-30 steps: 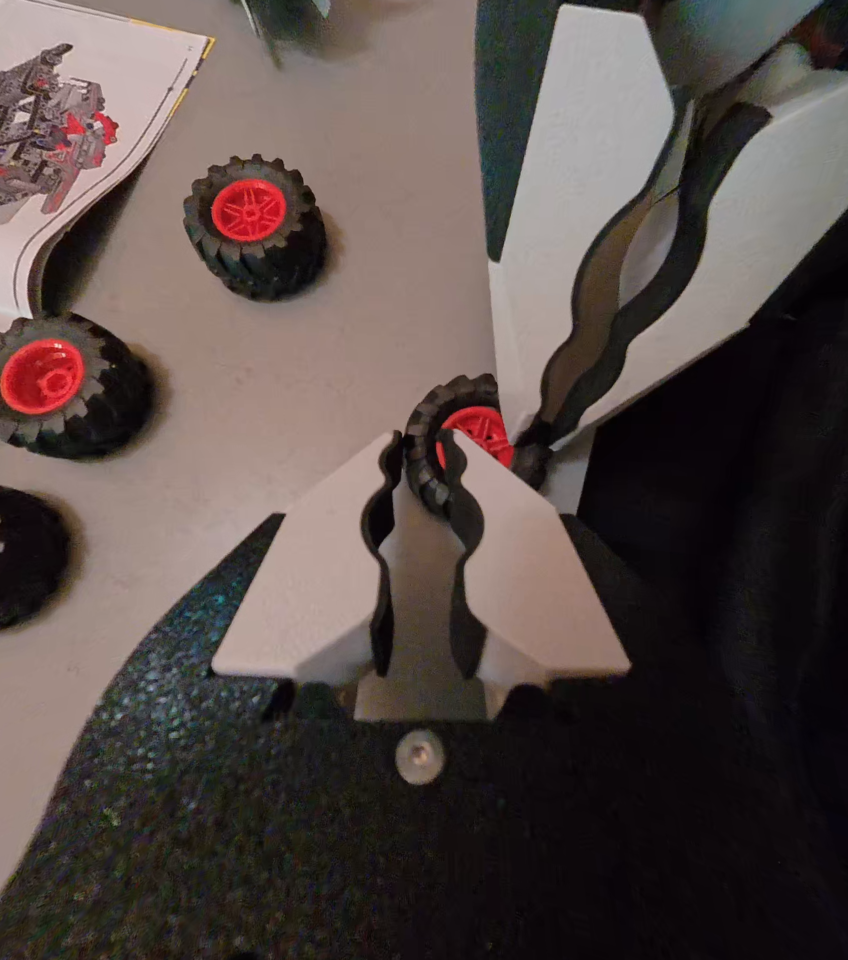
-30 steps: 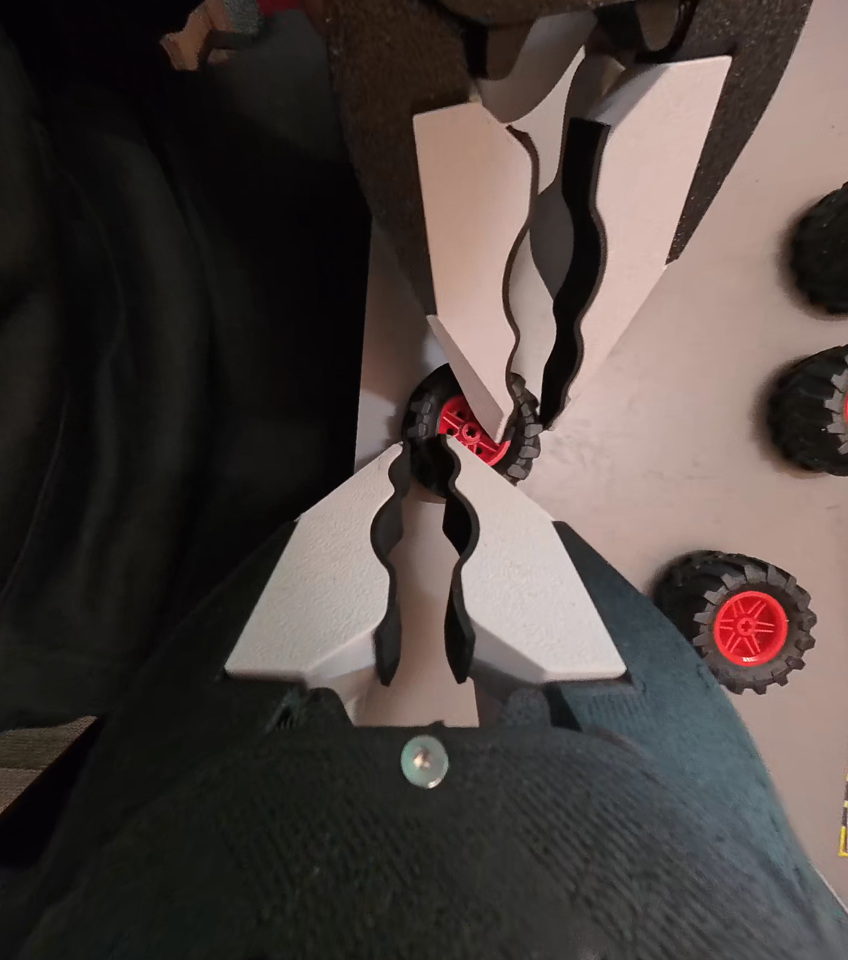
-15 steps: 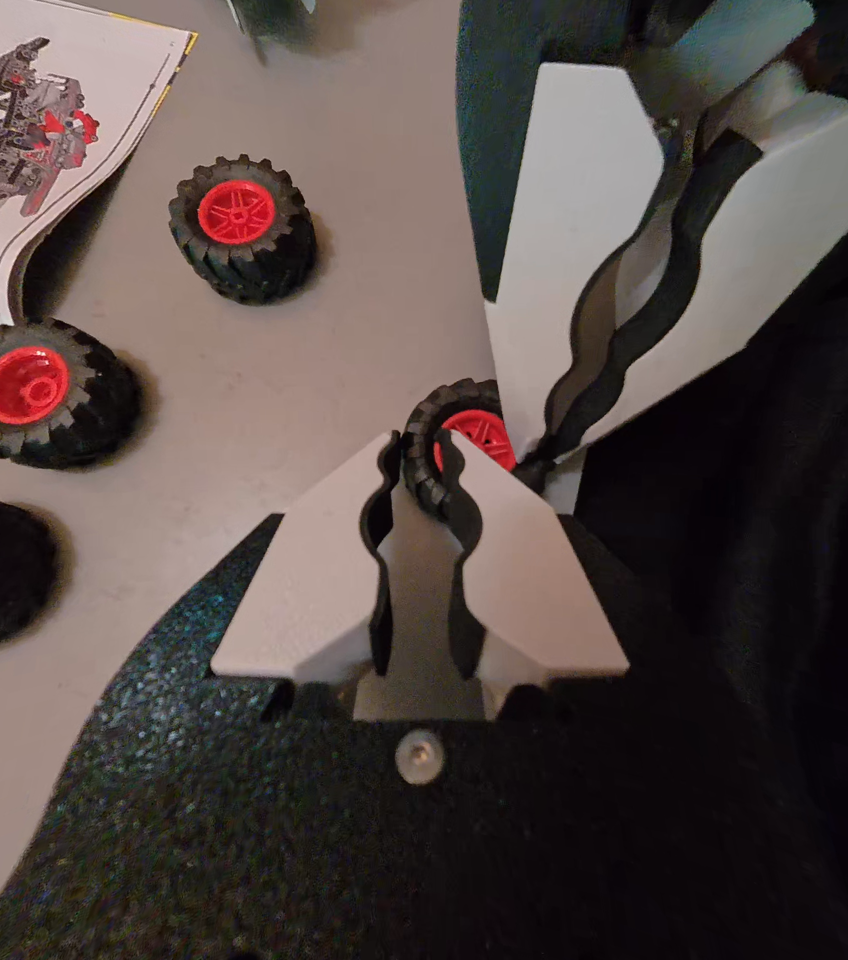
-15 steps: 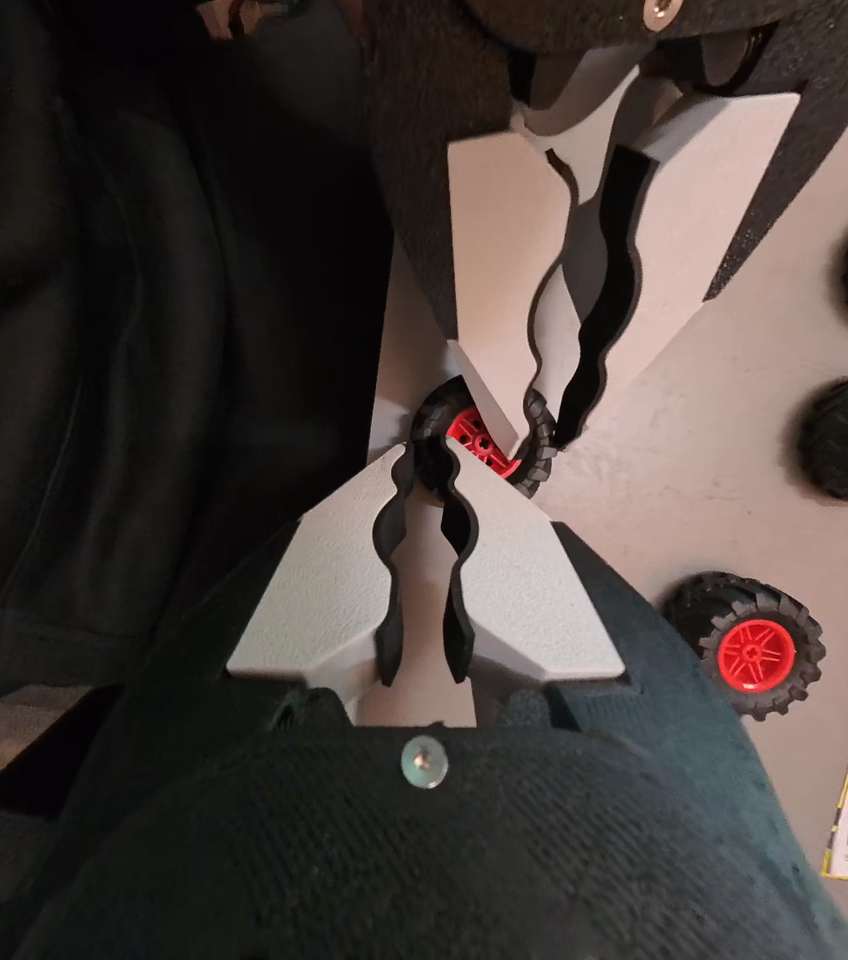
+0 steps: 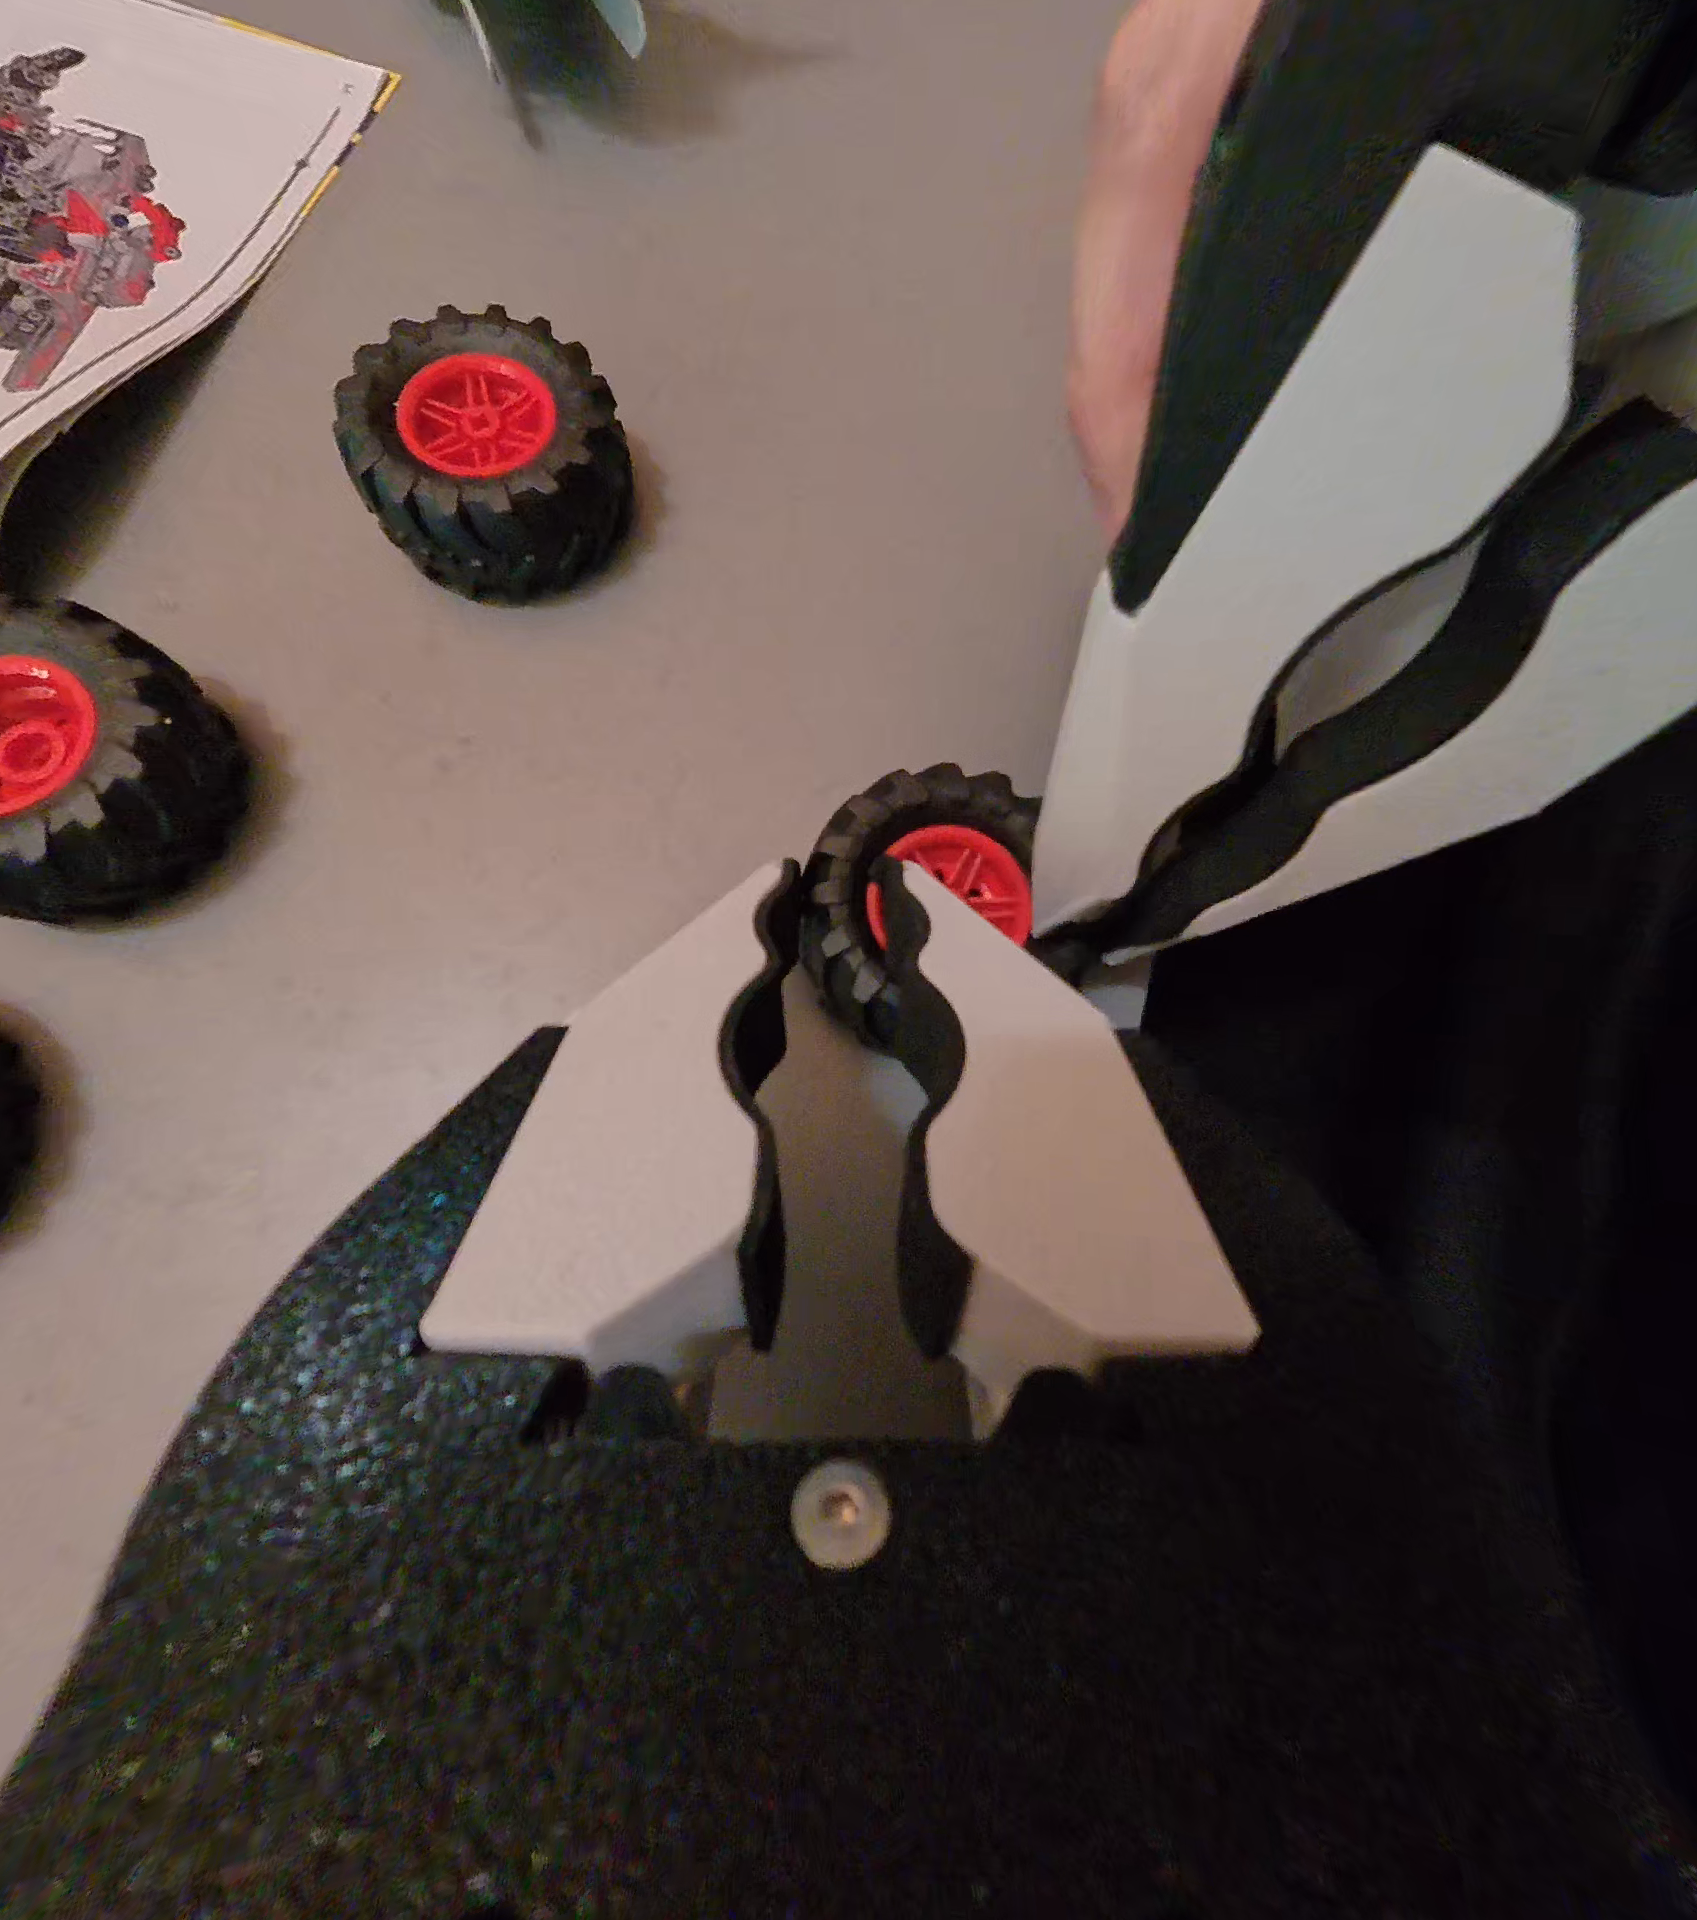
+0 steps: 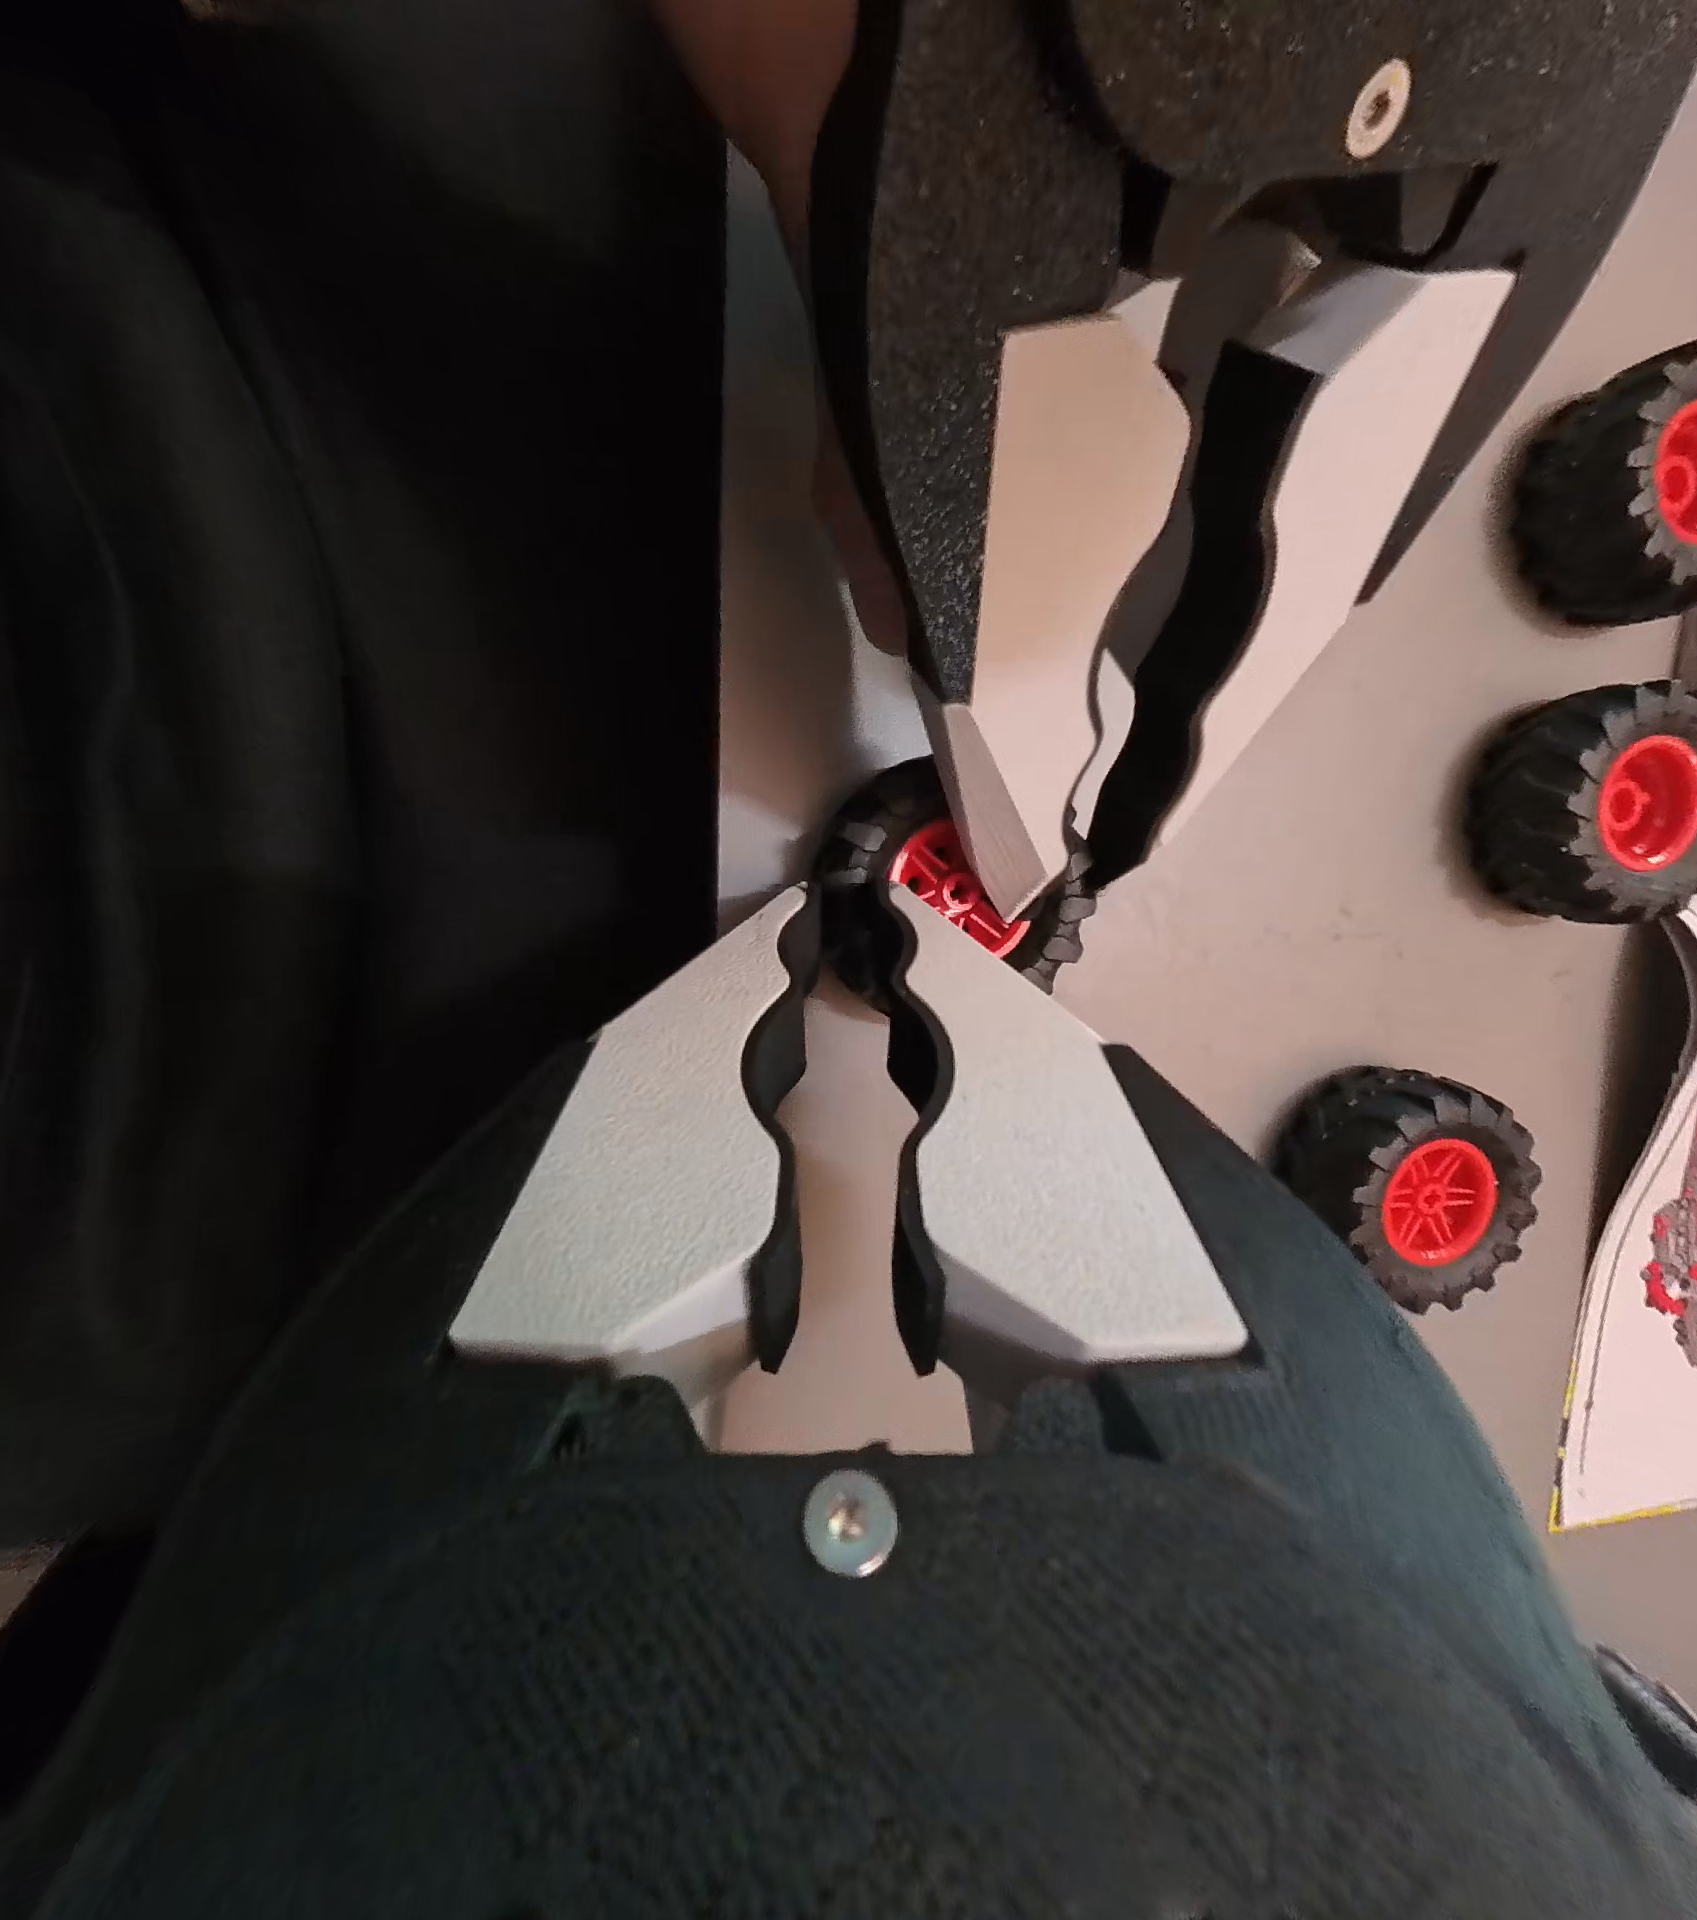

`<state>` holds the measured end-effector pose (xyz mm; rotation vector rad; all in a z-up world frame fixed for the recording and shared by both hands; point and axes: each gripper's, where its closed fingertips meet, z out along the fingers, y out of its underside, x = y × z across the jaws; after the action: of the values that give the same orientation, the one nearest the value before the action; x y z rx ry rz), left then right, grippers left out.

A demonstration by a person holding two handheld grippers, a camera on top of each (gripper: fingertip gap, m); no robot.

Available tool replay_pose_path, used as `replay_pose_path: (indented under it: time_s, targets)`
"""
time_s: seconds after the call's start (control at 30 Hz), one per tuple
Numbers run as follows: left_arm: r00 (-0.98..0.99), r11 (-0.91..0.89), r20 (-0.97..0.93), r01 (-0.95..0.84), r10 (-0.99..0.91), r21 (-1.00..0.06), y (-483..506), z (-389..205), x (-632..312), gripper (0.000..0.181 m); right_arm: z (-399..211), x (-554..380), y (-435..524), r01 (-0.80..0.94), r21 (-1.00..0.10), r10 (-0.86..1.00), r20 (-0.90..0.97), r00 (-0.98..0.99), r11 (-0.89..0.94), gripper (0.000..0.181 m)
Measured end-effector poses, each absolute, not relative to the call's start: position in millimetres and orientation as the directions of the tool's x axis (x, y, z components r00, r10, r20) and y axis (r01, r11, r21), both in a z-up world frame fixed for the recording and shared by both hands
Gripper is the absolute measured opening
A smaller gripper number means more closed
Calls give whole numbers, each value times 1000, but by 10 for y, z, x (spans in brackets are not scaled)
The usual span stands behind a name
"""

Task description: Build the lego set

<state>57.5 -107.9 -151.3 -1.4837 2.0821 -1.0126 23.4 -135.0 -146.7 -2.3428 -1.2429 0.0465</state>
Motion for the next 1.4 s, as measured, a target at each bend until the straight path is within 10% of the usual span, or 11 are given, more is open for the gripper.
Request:
replay_pose_path:
  time_s: [0.03, 0.43, 0.67, 1.03, 1.4]
  targets:
    - [-363, 181, 90, -645, -928, -742, -1078, -1512, 574, 13, -1466, 236, -1348, 770, -429, 782, 197, 591, -473, 7]
    - [-463, 311, -49, -510, -885, -802, -918, -1249, 443, 12, -1458, 253, -1339, 791, -403, 822, 145, 551, -460, 8]
    - [-727, 770, -401, -272, -557, -577, -1136, -1431, 221, 29, -1453, 239, -1358, 781, -454, 848, 97, 521, -428, 7]
    - [-847, 935, -476, -63, -235, -348, -1136, -1456, 251, 12, -1435, 253, -1349, 711, -551, 835, 46, 549, -437, 7]
    - [-846, 934, -463, -104, -264, -341, -1157, -1471, 257, 14, -1281, 701, -1202, 417, -675, 603, -52, 796, -609, 14]
